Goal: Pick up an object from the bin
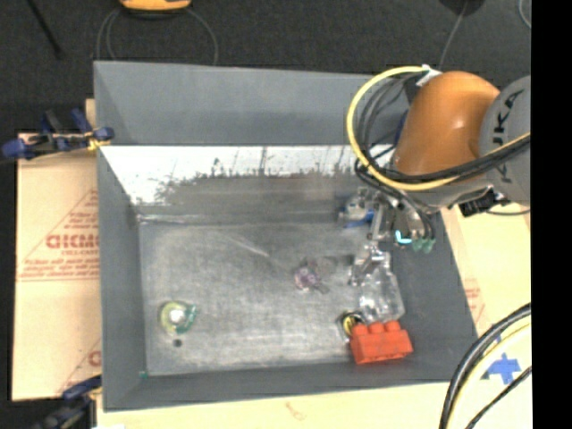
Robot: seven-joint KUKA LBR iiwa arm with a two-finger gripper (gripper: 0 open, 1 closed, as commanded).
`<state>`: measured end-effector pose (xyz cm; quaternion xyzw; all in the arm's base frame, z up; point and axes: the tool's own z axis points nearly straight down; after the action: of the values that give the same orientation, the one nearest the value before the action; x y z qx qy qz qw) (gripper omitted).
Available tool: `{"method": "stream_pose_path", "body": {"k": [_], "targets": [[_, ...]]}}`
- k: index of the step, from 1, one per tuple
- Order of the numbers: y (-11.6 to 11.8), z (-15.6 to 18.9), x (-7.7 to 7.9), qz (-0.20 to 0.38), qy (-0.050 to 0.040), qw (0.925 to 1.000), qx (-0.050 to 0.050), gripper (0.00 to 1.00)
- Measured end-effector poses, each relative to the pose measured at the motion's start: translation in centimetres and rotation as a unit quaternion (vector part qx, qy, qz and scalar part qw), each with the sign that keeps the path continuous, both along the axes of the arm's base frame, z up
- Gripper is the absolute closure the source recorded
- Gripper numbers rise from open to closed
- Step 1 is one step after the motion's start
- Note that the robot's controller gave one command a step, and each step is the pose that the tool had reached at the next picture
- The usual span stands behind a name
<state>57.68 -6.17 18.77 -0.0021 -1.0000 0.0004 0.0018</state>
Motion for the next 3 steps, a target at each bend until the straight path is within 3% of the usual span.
{"method": "stream_pose_path", "body": {"k": [1,2,3], "targets": [[1.1,-11.2,0.8,0.1,-0.0056,0.995,0.0,0.0],[3.2,-11.2,-0.2,0.149,-0.0118,0.9887,-0.003,0.0],[3.4,-11.0,-0.2,0.15,-0.0117,0.9886,-0.002,1.0]]}}
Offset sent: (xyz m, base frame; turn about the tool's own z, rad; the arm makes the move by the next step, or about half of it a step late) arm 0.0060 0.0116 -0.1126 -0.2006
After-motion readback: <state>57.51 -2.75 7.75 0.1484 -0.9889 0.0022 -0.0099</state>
